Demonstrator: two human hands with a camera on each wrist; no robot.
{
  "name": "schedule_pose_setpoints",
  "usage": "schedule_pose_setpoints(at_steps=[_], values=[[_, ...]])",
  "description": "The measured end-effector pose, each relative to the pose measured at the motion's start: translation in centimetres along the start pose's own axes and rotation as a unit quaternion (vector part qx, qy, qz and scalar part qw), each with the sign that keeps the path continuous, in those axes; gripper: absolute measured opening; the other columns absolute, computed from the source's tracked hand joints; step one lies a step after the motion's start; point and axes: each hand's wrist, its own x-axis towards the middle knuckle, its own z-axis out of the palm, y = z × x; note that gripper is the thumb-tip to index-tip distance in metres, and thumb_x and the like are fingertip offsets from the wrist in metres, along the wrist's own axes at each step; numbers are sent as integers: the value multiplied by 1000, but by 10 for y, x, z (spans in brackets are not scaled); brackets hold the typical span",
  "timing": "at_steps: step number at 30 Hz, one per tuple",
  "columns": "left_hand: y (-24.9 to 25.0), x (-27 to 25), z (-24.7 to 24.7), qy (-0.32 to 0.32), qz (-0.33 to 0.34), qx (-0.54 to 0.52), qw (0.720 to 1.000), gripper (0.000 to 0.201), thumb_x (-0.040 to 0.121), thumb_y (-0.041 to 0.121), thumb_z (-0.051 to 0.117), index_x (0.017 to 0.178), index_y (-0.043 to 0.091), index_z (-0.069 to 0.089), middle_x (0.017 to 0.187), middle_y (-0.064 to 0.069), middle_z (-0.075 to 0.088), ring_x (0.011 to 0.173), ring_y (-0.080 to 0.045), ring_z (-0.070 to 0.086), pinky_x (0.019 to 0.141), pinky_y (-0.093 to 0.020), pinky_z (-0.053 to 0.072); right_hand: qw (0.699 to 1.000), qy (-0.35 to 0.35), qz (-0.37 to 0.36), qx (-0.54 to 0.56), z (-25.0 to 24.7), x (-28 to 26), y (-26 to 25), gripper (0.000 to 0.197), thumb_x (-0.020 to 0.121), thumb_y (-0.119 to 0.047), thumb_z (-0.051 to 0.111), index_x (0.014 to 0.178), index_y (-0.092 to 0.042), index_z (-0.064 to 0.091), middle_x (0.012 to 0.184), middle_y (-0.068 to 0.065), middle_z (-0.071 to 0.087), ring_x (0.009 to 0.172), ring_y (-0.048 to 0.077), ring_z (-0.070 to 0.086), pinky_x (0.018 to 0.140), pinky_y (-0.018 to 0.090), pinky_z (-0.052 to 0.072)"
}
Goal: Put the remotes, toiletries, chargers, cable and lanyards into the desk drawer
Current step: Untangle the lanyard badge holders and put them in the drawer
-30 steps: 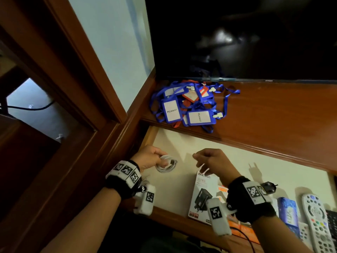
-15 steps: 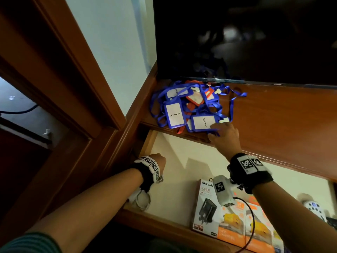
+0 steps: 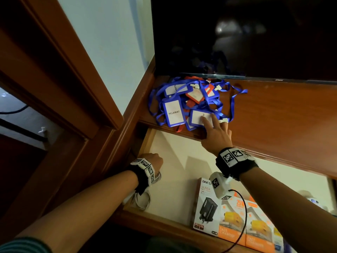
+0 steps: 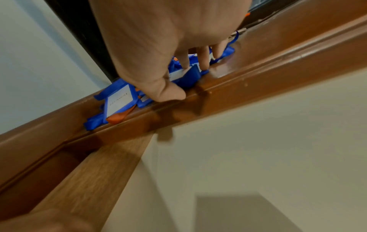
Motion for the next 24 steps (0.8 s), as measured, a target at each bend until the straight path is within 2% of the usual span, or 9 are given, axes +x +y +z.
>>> schedule_pose_setpoints(at_steps=[4,8,12,14,16,19,21,24], values=[[-2,0,5,-7,11,0,1000,19,82,17,61,98,6,65,105,-12,63,92,-30,64,76,-36,54,999,16,-23,-42,-6,5,-3,66,81,-32,62,140,-30,32,153,5,23,132,38,24,103,51,30],[-1,-3,10,-15,18,5,1000,17,79,17,63,93,8,66,100,-11,65,87,-28,65,77,-36,55,996,35,-53,-68,-3,-1,-4,61,80,-21,64,136,-24,41,142,6,39,128,33,30,103,49,31],[-2,-5,9,-31,17,-2,999,17,76,16,63,91,8,66,100,-10,65,86,-28,65,77,-37,56,995,52,-63,-50,-3,-5,0,48,84,-15,59,130,-20,48,133,3,48,123,29,37,99,47,33],[-3,-4,9,-23,7,-27,999,23,75,17,62,97,11,65,105,-9,63,89,-28,64,78,-37,56,996,56,-61,-30,-7,-5,3,42,87,-16,56,128,-19,51,132,2,51,122,28,40,99,47,33],[-4,-3,7,-7,-8,-75,997,31,79,20,60,110,14,63,114,-9,61,100,-28,62,85,-38,54,996,65,-53,0,-11,-5,5,39,88,-18,53,126,-20,54,132,2,55,122,27,41,100,47,31],[-3,-4,-14,18,-29,-167,985,34,83,28,57,115,20,63,122,-5,60,111,-25,57,94,-38,49,992,105,-18,70,-24,-4,5,33,86,-17,50,118,-18,61,118,7,63,116,30,46,96,45,35],[-2,-9,-36,60,-36,-244,967,33,82,33,58,113,25,64,120,0,62,112,-21,57,96,-36,47,986,112,14,125,-34,0,5,30,86,-13,49,112,-16,65,110,13,66,110,36,52,92,44,41],[1,-23,-74,166,-19,-332,929,21,81,30,61,98,26,71,105,3,70,102,-17,62,92,-31,49,971,107,34,209,-48,8,10,27,88,-14,54,110,-15,69,105,17,69,100,38,60,82,35,46]])
